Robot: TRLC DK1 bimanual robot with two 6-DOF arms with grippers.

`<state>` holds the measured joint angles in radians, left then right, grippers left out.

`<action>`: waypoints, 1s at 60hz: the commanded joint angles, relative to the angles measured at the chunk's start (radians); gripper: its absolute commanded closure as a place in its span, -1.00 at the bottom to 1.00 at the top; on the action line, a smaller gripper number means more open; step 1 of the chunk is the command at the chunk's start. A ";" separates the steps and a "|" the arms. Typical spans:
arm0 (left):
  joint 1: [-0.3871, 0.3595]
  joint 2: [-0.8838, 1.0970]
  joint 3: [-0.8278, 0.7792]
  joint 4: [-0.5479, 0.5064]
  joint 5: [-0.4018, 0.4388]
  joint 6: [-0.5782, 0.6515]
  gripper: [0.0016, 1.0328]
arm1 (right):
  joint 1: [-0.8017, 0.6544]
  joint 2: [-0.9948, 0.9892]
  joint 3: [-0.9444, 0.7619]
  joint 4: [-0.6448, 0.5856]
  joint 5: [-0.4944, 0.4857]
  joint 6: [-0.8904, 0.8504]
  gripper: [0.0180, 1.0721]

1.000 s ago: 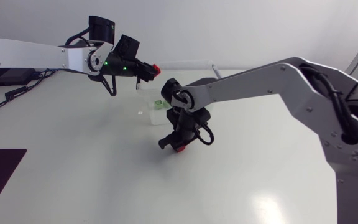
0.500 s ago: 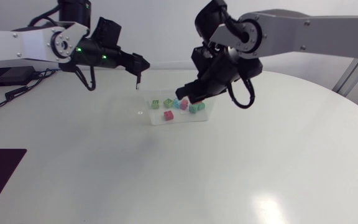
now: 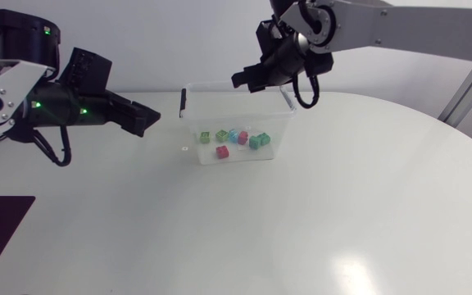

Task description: Place the duplo bricks in the container

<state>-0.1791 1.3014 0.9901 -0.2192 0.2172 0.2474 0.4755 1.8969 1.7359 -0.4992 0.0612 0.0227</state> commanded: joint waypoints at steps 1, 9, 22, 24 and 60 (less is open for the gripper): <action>-0.010 -0.057 -0.057 -0.006 -0.024 0.013 -0.91 | -0.009 0.073 0.033 0.016 0.011 -0.017 0.00; -0.008 -0.128 -0.111 -0.016 -0.049 0.013 -0.91 | -0.031 0.111 0.022 0.060 0.023 -0.020 -0.63; -0.016 -0.241 -0.180 -0.008 -0.110 0.010 -0.91 | -0.064 0.016 -0.082 0.114 0.046 -0.047 -0.88; -0.014 -0.257 -0.183 -0.008 -0.118 0.009 -0.91 | -0.067 -0.016 -0.108 0.123 0.055 -0.050 -0.88; 0.020 -0.476 -0.283 -0.016 -0.237 0.023 -0.91 | -0.232 -0.608 -0.693 0.376 0.177 -0.136 -0.90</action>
<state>-0.1680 0.8650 0.7380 -0.2382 -0.0051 0.2585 0.2653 1.3449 1.1103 -0.1478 0.2180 -0.0841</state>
